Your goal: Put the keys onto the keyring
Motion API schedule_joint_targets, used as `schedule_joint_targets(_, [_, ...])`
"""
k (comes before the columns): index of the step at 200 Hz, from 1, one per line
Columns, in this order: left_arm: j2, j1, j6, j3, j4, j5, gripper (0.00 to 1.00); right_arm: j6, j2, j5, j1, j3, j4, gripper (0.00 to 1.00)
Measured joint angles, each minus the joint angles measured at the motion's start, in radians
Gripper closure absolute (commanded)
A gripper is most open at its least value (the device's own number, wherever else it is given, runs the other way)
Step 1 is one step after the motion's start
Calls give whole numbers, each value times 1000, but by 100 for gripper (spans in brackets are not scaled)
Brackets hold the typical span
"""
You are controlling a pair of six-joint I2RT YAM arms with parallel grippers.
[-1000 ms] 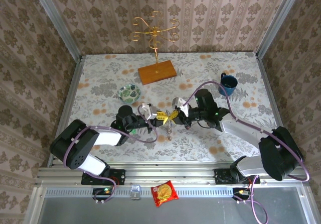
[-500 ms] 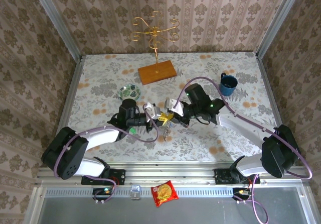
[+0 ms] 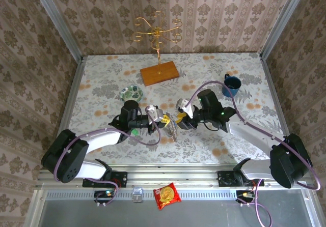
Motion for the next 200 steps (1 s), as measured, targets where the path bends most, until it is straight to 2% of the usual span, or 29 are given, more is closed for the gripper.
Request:
schedule_joint_targets(71, [0, -2, 0, 0, 10, -8, 100, 68, 16, -70, 6, -5, 87, 74])
schedule_joint_targets(90, [0, -5, 0, 0, 21, -9, 100, 80, 23, -74, 6, -5, 92, 82])
schedule_joint_targets(109, [0, -5, 0, 0, 23, -9, 100, 93, 35, -77, 6, -5, 102, 100])
schedule_joint_targets(174, [0, -5, -8, -27, 84, -16, 100, 115, 63, -88, -5, -2, 109, 100])
schedule_joint_targets(200, [0, -1, -29, -48, 129, -29, 100, 119, 131, -116, -6, 13, 127, 100])
